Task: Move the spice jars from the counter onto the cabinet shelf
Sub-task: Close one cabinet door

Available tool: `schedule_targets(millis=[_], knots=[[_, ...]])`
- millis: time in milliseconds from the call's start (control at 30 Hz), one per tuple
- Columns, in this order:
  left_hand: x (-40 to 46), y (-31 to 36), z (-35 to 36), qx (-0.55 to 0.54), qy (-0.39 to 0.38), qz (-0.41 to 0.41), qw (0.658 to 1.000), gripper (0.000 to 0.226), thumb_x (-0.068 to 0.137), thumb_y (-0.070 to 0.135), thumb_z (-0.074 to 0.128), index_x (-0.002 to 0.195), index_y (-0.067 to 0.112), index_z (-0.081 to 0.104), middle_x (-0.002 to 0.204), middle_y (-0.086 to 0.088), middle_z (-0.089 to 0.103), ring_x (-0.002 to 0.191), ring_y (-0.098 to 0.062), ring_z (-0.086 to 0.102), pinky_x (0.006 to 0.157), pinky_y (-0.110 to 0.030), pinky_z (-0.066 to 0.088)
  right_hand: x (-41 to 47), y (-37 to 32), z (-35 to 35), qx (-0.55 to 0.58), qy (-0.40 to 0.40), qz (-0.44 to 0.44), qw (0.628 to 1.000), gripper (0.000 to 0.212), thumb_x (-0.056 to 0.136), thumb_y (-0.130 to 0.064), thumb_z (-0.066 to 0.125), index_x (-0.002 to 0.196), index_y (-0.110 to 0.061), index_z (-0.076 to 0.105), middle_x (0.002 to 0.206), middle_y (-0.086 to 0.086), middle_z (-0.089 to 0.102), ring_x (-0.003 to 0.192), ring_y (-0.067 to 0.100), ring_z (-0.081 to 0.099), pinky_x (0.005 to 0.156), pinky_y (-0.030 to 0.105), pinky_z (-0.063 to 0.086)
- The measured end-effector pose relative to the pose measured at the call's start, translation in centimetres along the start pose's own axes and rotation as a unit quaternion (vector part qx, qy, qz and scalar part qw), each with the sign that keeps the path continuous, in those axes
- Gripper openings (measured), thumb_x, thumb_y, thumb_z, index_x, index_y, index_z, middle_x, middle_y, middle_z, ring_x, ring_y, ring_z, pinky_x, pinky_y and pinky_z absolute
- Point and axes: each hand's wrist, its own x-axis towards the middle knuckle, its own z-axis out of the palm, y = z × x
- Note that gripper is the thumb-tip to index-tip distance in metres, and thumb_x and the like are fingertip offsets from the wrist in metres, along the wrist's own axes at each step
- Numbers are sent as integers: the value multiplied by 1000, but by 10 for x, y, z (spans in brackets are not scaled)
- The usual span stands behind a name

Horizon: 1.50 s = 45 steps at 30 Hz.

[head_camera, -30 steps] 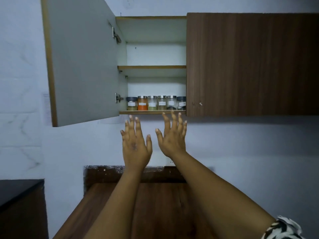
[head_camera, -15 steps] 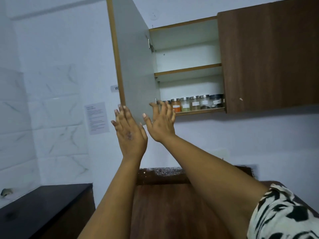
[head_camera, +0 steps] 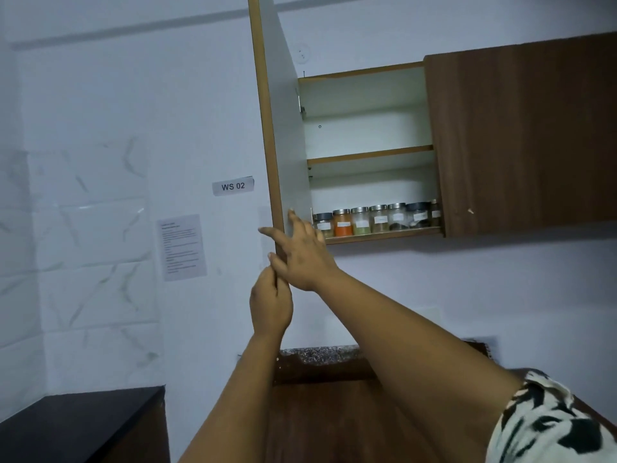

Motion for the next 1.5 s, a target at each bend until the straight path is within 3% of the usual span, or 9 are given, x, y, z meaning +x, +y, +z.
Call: schedule_targets(millis=[167, 233, 367, 600, 667, 833, 1033, 1233, 1500], knots=[[-8, 10, 36, -17, 14, 70, 997, 30, 96, 29, 37, 106, 14, 61, 92, 4, 62, 84, -12, 56, 65, -17, 41, -18, 31, -22, -37, 66, -16, 997, 23, 88, -38, 49, 107, -27, 57, 146, 13, 40, 125, 31, 42, 101, 49, 34], [-16, 19, 59, -25, -3, 93, 995, 33, 97, 30, 39, 119, 12, 57, 106, 2, 61, 97, -9, 50, 74, -11, 38, -27, 47, -31, 0, 129, -4, 992, 14, 86, -30, 53, 85, -18, 60, 116, 9, 57, 99, 26, 50, 84, 40, 43], [-16, 47, 101, -39, -58, 160, 985, 37, 93, 37, 42, 120, 13, 52, 111, 0, 58, 101, -10, 47, 81, -26, 48, -39, 92, -50, 20, 196, 90, 976, 27, 84, -25, 61, 61, -14, 52, 78, -3, 45, 74, 15, 44, 61, 23, 32], [-13, 74, 192, 6, -176, 180, 968, 53, 94, 37, 55, 142, 18, 44, 147, 0, 45, 136, -17, 38, 109, -35, 38, -70, 205, -61, -8, 156, 138, 978, 19, 92, -13, 56, 81, -18, 42, 91, 0, 44, 67, 11, 44, 59, 23, 40], [-18, 70, 221, 41, -216, 174, 960, 57, 95, 41, 52, 146, 20, 39, 153, 1, 38, 142, -19, 31, 114, -39, 34, -76, 240, -54, -16, 144, 171, 974, 8, 96, -16, 53, 101, -16, 46, 107, 4, 48, 81, 15, 54, 67, 28, 49], [-17, 57, 296, 97, -230, 205, 946, 66, 94, 41, 51, 152, 20, 27, 160, 1, 22, 148, -18, 17, 119, -39, 25, -87, 339, -31, -78, 82, 235, 965, 49, 98, -21, 51, 144, -20, 33, 159, 7, 16, 136, 28, 38, 98, 38, 49], [19, 59, 403, 102, -162, 229, 954, 62, 98, 42, 48, 152, 17, 30, 161, -1, 20, 149, -19, 18, 121, -42, 20, -89, 456, -4, -125, 74, 133, 980, 53, 98, -47, 39, 148, -36, 27, 161, -1, 15, 139, 24, 33, 97, 41, 48], [43, 41, 489, 160, -152, 218, 951, 62, 102, 42, 39, 154, 17, 18, 163, -2, 7, 151, -21, 7, 120, -45, 13, -65, 540, 22, -138, 22, 103, 985, 54, 97, -57, 30, 148, -43, 22, 163, -2, -2, 148, 26, 12, 112, 45, 27], [66, 16, 535, 318, -186, 195, 909, 62, 104, 43, 28, 156, 21, 2, 164, 1, -7, 150, -32, -5, 116, -63, 13, -28, 593, 51, -162, 47, 60, 984, 55, 98, -48, 41, 146, -20, 38, 163, 8, 4, 150, 24, 8, 120, 48, 15]])
